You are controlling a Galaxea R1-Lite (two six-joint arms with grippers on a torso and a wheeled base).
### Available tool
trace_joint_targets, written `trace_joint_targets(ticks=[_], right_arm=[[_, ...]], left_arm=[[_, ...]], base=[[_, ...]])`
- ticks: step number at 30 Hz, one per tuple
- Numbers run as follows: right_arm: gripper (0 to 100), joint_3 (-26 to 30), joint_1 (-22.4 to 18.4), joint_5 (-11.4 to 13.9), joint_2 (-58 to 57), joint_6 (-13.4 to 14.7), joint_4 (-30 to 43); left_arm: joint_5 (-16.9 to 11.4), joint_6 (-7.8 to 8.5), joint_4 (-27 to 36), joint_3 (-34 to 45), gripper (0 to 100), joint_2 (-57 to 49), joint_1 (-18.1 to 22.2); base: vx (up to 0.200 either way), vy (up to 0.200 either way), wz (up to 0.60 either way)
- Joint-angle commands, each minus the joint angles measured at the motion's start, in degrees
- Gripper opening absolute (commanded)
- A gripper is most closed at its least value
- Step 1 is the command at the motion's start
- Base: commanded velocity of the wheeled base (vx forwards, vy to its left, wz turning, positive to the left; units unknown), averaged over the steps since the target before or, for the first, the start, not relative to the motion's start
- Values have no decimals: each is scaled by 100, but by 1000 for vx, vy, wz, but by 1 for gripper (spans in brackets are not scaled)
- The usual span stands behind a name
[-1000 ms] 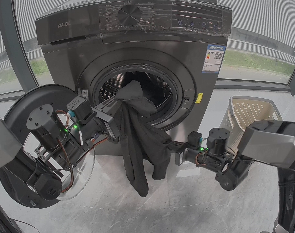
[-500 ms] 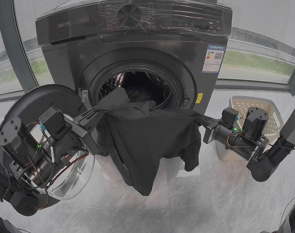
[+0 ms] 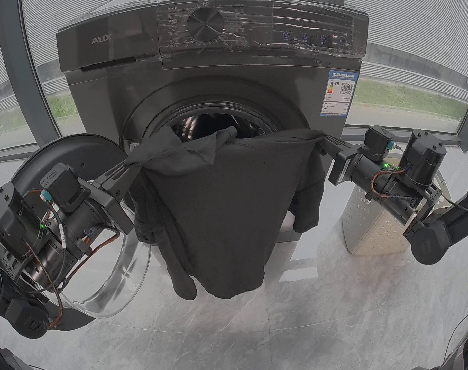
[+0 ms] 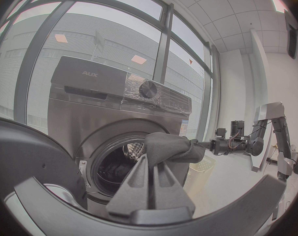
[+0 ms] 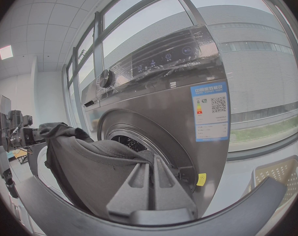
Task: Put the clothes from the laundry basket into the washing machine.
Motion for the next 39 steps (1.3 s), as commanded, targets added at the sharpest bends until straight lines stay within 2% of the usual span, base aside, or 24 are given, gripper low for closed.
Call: trace_joint_targets(ticks=[1,6,11,21,24,25,27,28,30,33,37,39], right_arm=[[0,-178,118,-6,-243,8,161],[0,-231,303,-32,-550,17,626],[0,-213,478,-340,-568,8,705],[0,-187,610,-436,-533,17,705],[0,-187,610,-436,-533,17,705],[0,-187,610,-436,-533,17,705],[0,-196,628,-427,-524,17,697],[0,-196,654,-427,-524,17,705],[0,-231,716,-419,-524,17,714],[0,-407,944,-392,-445,87,776],[0,-635,1155,-410,-234,298,864],[0,-705,1243,-427,-146,316,864]], left_arm=[[-1,5,-2,-17,0,59,227],[-10,-39,-2,-78,0,217,367],[-10,-127,-2,-69,0,217,411],[-124,-259,-2,10,0,165,499],[-133,-329,-2,19,0,156,508],[-133,-417,-2,19,0,130,499],[-142,-426,-2,63,0,86,473],[-151,-443,-2,124,100,77,429],[-203,-478,7,247,100,59,323],[-379,-610,7,397,100,490,-327],[-362,-531,-2,168,100,1378,-608],[-370,-514,-10,-8,100,1720,-652]], base=[[0,0,0],[0,0,0],[0,0,0],[0,0,0],[0,0,0],[0,0,0],[0,0,0],[0,0,0],[0,0,0],[0,0,0],[0,0,0],[0,0,0]])
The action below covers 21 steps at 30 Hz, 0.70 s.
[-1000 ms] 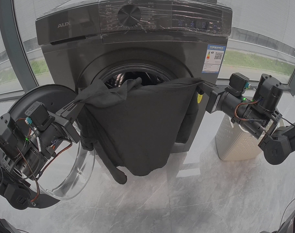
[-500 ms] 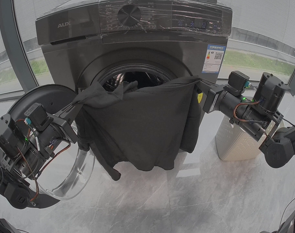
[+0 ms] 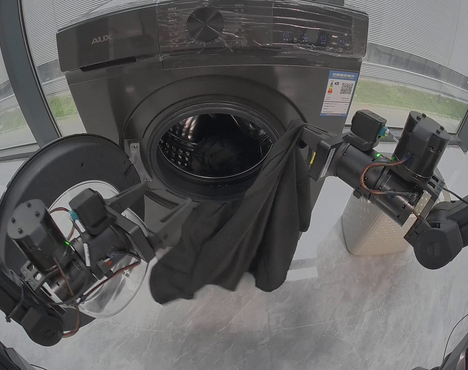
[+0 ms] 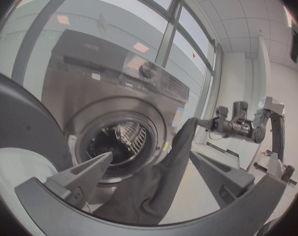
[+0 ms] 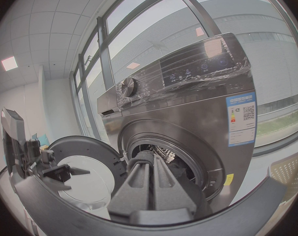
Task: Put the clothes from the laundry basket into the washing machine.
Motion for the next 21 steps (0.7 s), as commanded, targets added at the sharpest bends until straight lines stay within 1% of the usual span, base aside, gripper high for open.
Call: trace_joint_targets(ticks=[1,5,7,8,11,14,21], right_arm=[[0,-323,354,-15,346,151,55],[0,-446,363,-24,496,151,64],[0,-561,380,-33,584,151,55],[0,-604,380,-33,601,151,55],[0,-675,415,-42,628,160,55],[0,-675,424,-42,628,160,55],[0,-675,503,-42,584,160,38]], left_arm=[[-50,27,-10,-354,100,1290,-449],[-58,27,-10,-530,100,1615,-546],[-102,80,-10,-574,100,1791,-625],[-111,123,-10,-582,100,1835,-642],[-111,370,-10,-714,100,2081,-651],[-94,528,-10,-925,100,2327,-642],[-50,572,-10,-1365,100,2766,-651]], base=[[0,0,0],[0,0,0],[0,0,0],[0,0,0],[0,0,0],[0,0,0],[0,0,0]])
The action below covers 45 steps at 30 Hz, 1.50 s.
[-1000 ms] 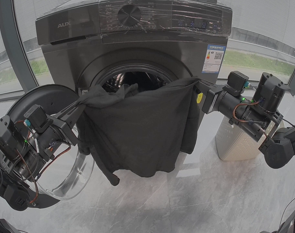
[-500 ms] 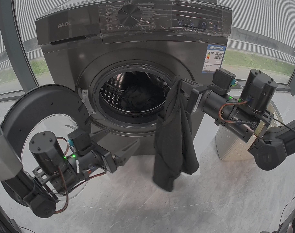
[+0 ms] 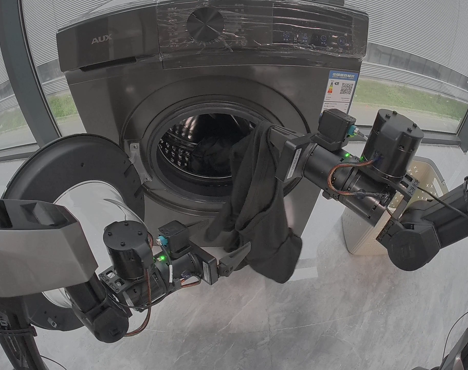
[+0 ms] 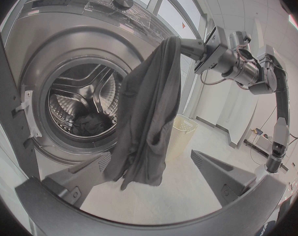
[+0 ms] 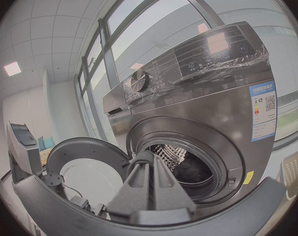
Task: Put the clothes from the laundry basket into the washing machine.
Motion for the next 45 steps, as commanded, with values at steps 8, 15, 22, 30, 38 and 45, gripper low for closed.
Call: trace_joint_targets(ticks=[8,15,22,30,38,45], right_arm=[[0,6,336,2,-9,1,-41],[0,23,424,2,-9,37,-59],[0,41,424,2,-18,45,-59],[0,50,459,2,-45,45,-68],[0,102,459,2,-141,81,-68],[0,322,406,2,-264,81,-68]], left_arm=[[241,180,-1,-973,100,977,261],[320,180,-10,-1219,100,1118,420],[320,180,-18,-1219,100,1118,420],[302,189,-18,-1421,100,1258,358],[258,172,-18,-2177,100,1803,411],[311,136,-18,-2599,0,2040,507]], base=[[0,0,0],[0,0,0],[0,0,0],[0,0,0],[0,0,0],[0,0,0]])
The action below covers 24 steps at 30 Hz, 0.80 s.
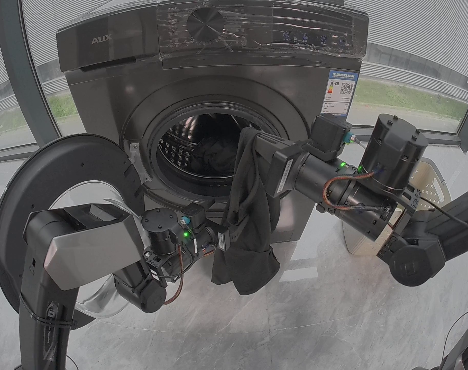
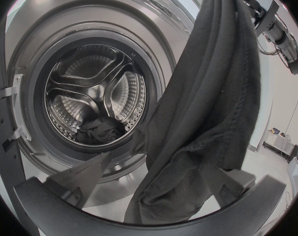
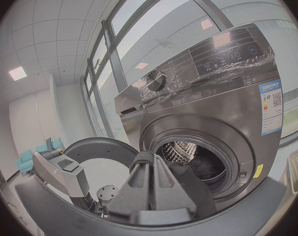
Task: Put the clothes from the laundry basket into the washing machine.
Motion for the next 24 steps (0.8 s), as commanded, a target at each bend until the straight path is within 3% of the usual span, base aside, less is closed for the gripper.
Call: trace_joint_targets(ticks=[1,12,18,24], right_arm=[[0,123,-33,11,-122,-1,-2],[0,465,-112,11,-184,-1,-90],[0,1274,-279,2,-254,-36,-19],[0,1740,-701,46,-25,-63,-54]], left_arm=[[11,-21,-4,-205,0,231,61],[11,-74,-4,-293,0,99,70],[301,-162,-4,-135,0,-577,88],[319,-285,-4,498,0,-1377,35]], base=[[0,0,0],[0,0,0],[0,0,0],[0,0,0]])
